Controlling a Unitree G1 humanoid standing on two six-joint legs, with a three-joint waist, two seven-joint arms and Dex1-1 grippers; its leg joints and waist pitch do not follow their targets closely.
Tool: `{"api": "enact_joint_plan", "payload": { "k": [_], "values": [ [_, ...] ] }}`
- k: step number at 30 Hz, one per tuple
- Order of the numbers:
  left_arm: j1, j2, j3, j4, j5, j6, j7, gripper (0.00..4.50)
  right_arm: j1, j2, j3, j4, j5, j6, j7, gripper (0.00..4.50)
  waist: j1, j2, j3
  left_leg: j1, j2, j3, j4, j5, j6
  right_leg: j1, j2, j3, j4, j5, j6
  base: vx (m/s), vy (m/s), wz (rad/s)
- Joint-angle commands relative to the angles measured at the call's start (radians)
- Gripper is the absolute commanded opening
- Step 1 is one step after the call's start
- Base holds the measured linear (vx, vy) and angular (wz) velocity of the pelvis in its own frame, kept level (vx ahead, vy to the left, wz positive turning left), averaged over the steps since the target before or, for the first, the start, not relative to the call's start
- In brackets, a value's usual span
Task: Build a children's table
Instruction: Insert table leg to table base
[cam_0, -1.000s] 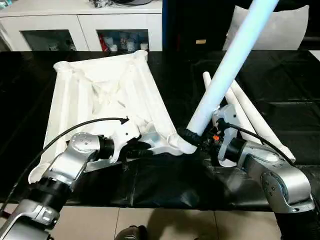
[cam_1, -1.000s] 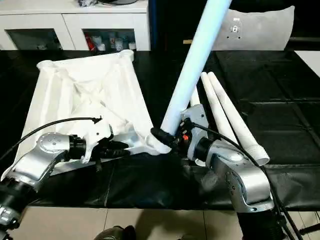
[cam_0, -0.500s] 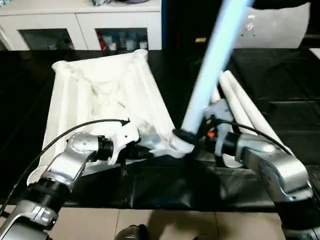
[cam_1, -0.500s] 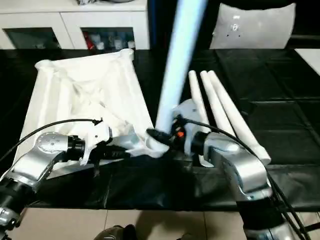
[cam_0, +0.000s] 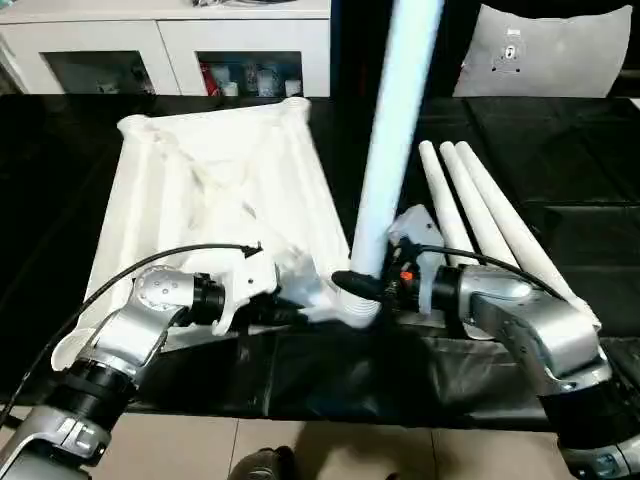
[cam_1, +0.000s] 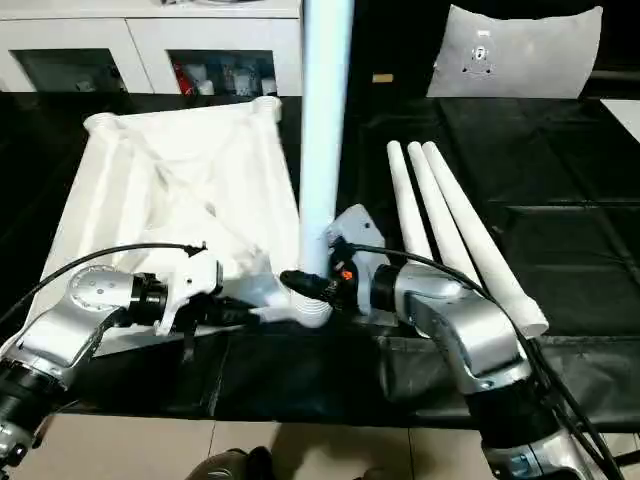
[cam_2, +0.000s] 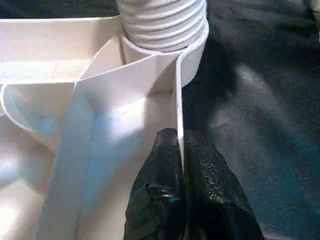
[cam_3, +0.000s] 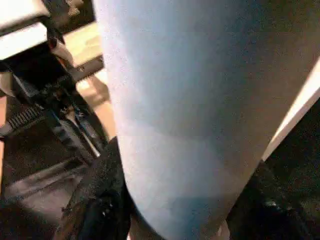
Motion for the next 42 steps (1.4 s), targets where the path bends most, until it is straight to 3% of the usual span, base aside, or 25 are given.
{"api": "enact_joint_plan", "payload": {
  "k": [1, 8, 13, 15, 17, 21, 27, 28, 32, 33, 35, 39, 42],
  "values": [
    [-0.001, -0.005, -0.022, -0.037, 0.0, -0.031, -0.031, 0.0, 0.006, -0.012, 0.024, 0.014, -0.016, 0.006, 0.003, 1.95, -0.006, -0.011, -0.058, 0.066, 0.086, -0.037, -0.077, -0.294, -0.029, 0.005, -0.065, 0.025, -0.065, -0.051, -0.225, 0.0, 0.0, 0.0],
    [-0.017, -0.027, 0.0, -0.01, 0.014, -0.038, 0.016, 0.0, 0.031, -0.005, 0.021, 0.035, -0.024, -0.011, 0.002, 1.95, -0.004, -0.008, -0.057, 0.067, 0.088, -0.037, -0.077, -0.306, -0.03, 0.003, -0.065, 0.026, -0.068, -0.077, -0.221, 0.0, 0.0, 0.0],
    [-0.024, -0.035, 0.019, 0.014, 0.008, -0.024, 0.029, 0.0, 0.074, 0.012, -0.005, 0.07, -0.019, -0.048, -0.007, 1.95, -0.004, -0.007, -0.049, 0.073, 0.088, -0.04, -0.084, -0.412, -0.074, -0.006, -0.068, 0.03, -0.08, -0.195, -0.205, 0.0, 0.0, 0.0],
    [-0.024, -0.041, 0.026, 0.018, -0.004, -0.006, 0.026, 0.0, 0.104, 0.039, -0.044, 0.105, 0.003, -0.064, -0.028, 1.95, -0.005, -0.005, -0.049, 0.076, 0.088, -0.043, -0.087, -0.452, -0.094, -0.008, -0.069, 0.03, -0.082, -0.239, -0.196, 0.0, 0.0, 0.0],
    [-0.023, -0.046, 0.031, 0.018, -0.012, 0.005, 0.023, 0.0, 0.126, 0.06, -0.074, 0.129, 0.021, -0.074, -0.043, 1.95, -0.005, 0.001, -0.051, 0.079, 0.087, -0.046, -0.088, -0.474, -0.106, -0.009, -0.071, 0.033, -0.084, -0.253, -0.19, 0.0, 0.0, 0.0],
    [-0.021, -0.049, 0.031, 0.019, -0.009, 0.004, 0.023, 0.0, 0.169, 0.063, -0.071, 0.135, 0.013, -0.093, -0.05, 1.95, -0.006, 0.001, -0.051, 0.078, 0.087, -0.045, -0.093, -0.479, -0.114, -0.01, -0.066, 0.03, -0.084, -0.233, -0.182, 0.0, 0.0, 0.0],
    [-0.024, -0.05, 0.03, 0.034, 0.007, -0.009, 0.018, 0.0, 0.198, 0.019, 0.002, 0.125, -0.073, -0.145, -0.034, 1.95, -0.005, 0.001, -0.054, 0.076, 0.087, -0.044, -0.092, -0.47, -0.11, -0.009, -0.068, 0.03, -0.085, -0.228, -0.175, 0.0, 0.0, 0.0],
    [-0.024, -0.049, 0.029, 0.037, 0.016, -0.014, 0.016, 0.0, 0.191, 0.002, 0.033, 0.132, -0.107, -0.171, -0.023, 1.95, -0.006, -0.004, -0.053, 0.076, 0.086, -0.043, -0.091, -0.47, -0.104, -0.009, -0.068, 0.031, -0.087, -0.234, -0.175, 0.0, 0.0, 0.0],
    [-0.026, -0.047, 0.027, 0.04, 0.024, -0.018, 0.015, 0.0, 0.169, -0.02, 0.071, 0.145, -0.134, -0.186, -0.001, 1.95, -0.006, -0.001, -0.052, 0.077, 0.088, -0.045, -0.092, -0.473, -0.099, -0.008, -0.069, 0.031, -0.089, -0.26, -0.173, 0.0, 0.0, 0.0],
    [-0.023, -0.045, 0.026, 0.036, 0.025, -0.018, 0.015, 0.0, 0.162, -0.027, 0.084, 0.151, -0.141, -0.187, 0.01, 1.95, -0.007, -0.01, -0.051, 0.077, 0.088, -0.043, -0.093, -0.474, -0.096, -0.008, -0.067, 0.031, -0.09, -0.264, -0.173, 0.0, 0.0, 0.0],
    [-0.02, -0.043, 0.024, 0.029, 0.026, -0.017, 0.014, 0.0, 0.149, -0.031, 0.1, 0.165, -0.149, -0.189, 0.026, 1.95, -0.006, -0.005, -0.05, 0.079, 0.089, -0.045, -0.093, -0.484, -0.098, -0.012, -0.071, 0.034, -0.092, -0.285, -0.171, 0.0, 0.0, 0.0],
    [-0.019, -0.034, 0.021, 0.02, 0.031, -0.023, 0.003, 0.0, 0.141, -0.056, 0.156, 0.186, -0.171, -0.204, 0.089, 1.95, -0.009, -0.012, -0.041, 0.08, 0.09, -0.048, -0.098, -0.521, -0.103, -0.016, -0.068, 0.034, -0.095, -0.307, -0.158, 0.0, 0.0, 0.0],
    [-0.022, -0.026, 0.02, 0.01, 0.031, -0.021, -0.009, 0.0, 0.15, -0.056, 0.165, 0.184, -0.166, -0.202, 0.102, 1.95, -0.01, -0.014, -0.037, 0.08, 0.09, -0.047, -0.099, -0.52, -0.099, -0.018, -0.068, 0.036, -0.096, -0.297, -0.156, 0.0, 0.0, 0.0]
  ]
}}
